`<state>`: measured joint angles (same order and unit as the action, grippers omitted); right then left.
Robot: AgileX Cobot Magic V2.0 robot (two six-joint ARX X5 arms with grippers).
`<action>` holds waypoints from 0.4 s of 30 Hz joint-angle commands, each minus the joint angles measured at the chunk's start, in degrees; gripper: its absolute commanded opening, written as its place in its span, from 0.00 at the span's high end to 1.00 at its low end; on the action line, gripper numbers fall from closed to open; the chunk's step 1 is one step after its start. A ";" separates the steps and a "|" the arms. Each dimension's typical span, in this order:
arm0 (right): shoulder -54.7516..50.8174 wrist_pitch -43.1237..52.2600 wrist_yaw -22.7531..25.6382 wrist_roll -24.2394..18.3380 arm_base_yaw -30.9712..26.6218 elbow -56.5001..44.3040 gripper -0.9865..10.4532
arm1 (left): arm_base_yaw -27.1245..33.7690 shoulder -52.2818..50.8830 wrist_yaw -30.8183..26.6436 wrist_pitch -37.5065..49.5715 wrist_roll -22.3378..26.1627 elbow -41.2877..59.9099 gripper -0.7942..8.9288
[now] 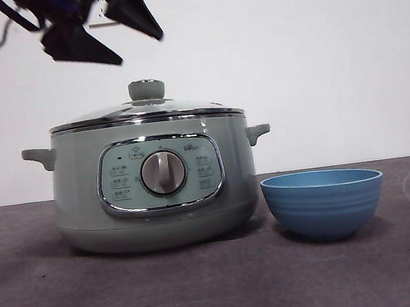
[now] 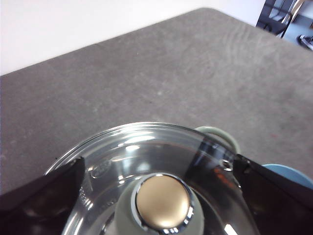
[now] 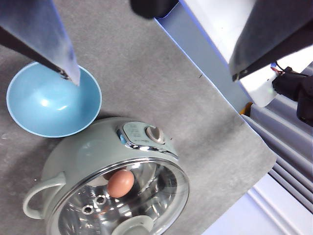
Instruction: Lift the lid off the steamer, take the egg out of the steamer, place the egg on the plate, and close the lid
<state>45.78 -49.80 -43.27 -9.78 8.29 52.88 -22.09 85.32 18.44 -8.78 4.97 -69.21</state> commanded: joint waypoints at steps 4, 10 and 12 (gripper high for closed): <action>-0.02 0.26 0.17 -0.11 0.13 0.22 0.44 | -1.73 4.02 -3.54 2.84 2.21 0.15 0.38; -0.02 0.28 0.17 -0.13 0.13 0.22 0.44 | -1.92 6.95 -3.85 2.67 2.38 0.15 0.38; -0.02 0.28 0.17 -0.13 0.13 0.22 0.44 | -1.92 7.30 -3.93 2.25 2.38 0.15 0.38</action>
<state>45.78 -49.78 -43.24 -9.80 8.29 52.88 -23.86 92.25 14.46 -6.57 6.48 -69.21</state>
